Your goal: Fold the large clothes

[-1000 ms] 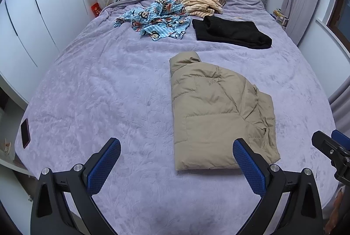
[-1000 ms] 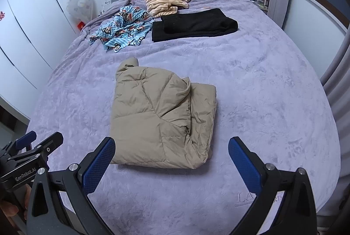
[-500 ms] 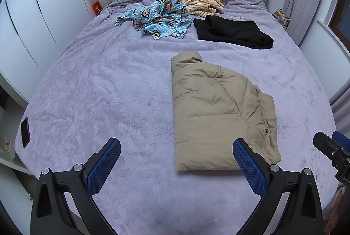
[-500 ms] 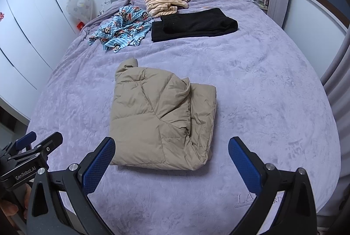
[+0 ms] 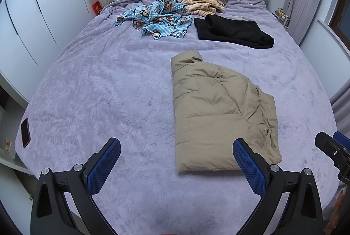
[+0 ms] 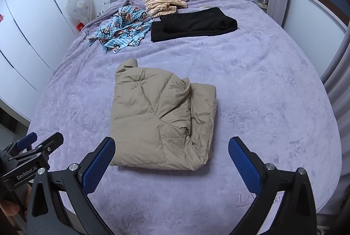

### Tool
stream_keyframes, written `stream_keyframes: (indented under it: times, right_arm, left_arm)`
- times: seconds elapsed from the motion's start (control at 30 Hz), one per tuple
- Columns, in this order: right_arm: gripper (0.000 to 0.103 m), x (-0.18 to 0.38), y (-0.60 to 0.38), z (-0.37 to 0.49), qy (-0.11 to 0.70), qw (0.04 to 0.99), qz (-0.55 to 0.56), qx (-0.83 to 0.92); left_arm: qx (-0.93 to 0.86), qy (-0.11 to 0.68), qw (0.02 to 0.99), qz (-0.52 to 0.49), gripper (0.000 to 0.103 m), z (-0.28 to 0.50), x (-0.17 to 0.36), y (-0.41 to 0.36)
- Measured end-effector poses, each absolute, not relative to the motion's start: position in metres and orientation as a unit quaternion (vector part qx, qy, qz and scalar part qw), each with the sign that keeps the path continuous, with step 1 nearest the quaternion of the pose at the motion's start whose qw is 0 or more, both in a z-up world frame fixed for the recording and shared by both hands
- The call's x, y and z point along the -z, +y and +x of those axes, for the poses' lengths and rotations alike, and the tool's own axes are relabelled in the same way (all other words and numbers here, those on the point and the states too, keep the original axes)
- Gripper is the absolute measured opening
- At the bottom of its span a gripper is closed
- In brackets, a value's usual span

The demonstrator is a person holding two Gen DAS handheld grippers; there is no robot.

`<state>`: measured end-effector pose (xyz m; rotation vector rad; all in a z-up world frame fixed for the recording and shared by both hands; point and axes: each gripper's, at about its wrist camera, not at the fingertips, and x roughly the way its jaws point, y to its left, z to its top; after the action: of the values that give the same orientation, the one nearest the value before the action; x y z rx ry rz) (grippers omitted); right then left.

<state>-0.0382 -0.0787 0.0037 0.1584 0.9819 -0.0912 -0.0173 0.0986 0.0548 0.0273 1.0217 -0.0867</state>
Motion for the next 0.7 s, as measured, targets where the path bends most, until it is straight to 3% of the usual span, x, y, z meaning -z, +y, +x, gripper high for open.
stream_keyframes:
  times: [0.7]
  right_arm:
    - [0.103,-0.0039,-0.0787,-0.0380,0.471,0.878,0.076,0.044]
  left_arm:
    - [0.041,0.489,0.871,0.014,0.103,-0.0151,-0.0518,0.1035]
